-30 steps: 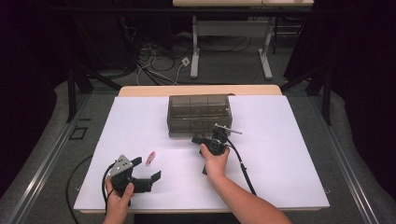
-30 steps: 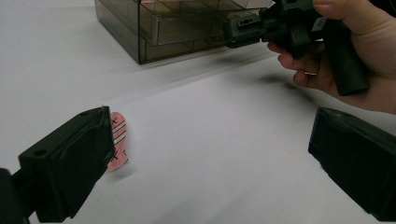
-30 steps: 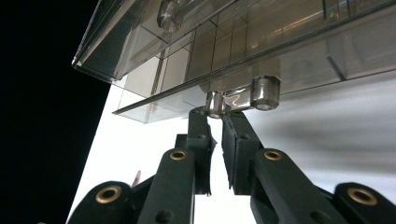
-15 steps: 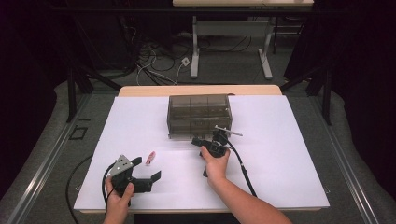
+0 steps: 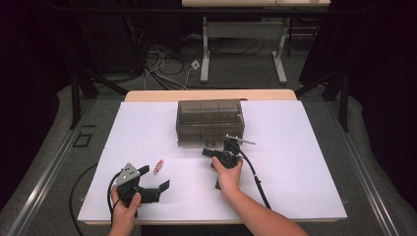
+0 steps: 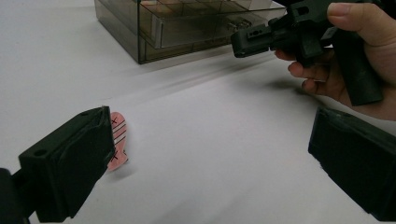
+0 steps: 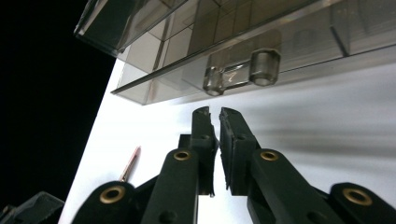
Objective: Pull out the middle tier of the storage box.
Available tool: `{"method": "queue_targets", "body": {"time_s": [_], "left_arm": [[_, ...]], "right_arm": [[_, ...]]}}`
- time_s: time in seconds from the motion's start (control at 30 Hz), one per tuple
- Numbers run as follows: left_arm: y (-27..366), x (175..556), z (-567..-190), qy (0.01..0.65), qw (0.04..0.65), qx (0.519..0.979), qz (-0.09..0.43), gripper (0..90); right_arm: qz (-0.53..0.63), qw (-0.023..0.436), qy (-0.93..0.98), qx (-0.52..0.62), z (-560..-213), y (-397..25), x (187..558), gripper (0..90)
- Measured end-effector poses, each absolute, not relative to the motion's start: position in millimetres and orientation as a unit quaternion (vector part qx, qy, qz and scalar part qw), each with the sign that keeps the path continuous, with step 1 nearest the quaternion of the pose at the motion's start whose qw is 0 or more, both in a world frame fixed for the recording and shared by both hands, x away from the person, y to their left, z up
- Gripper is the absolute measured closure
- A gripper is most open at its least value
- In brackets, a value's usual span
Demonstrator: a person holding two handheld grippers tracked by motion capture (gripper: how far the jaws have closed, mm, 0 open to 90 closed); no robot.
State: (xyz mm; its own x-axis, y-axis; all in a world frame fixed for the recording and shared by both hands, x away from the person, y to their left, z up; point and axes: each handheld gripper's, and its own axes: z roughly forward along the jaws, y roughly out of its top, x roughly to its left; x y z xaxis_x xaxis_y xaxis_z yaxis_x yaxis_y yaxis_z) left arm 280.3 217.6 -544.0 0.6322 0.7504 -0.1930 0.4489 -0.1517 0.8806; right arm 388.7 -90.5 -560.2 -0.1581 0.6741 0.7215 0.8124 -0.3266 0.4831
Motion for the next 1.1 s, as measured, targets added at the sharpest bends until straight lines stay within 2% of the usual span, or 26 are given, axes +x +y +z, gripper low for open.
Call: {"method": "queue_targets", "body": {"time_s": [0.1, 0.43, 0.6, 1.1], "left_arm": [[217, 280, -544, 0.405, 0.513, 0.743, 0.145, 0.6], [217, 280, -544, 0.405, 0.512, 0.743, 0.144, 0.7], [217, 280, -544, 0.406, 0.512, 0.743, 0.145, 0.7], [216, 280, -545, 0.405, 0.511, 0.744, 0.144, 0.7]], "right_arm": [[-0.501, 0.052, -0.589, -0.632, -559, -91, 387, 81.3], [-0.504, 0.034, -0.597, -0.624, -556, -95, 385, 74.2], [-0.501, 0.033, -0.607, -0.616, -554, -96, 384, 68.5], [-0.501, 0.025, -0.618, -0.605, -549, -102, 383, 59.1]]}}
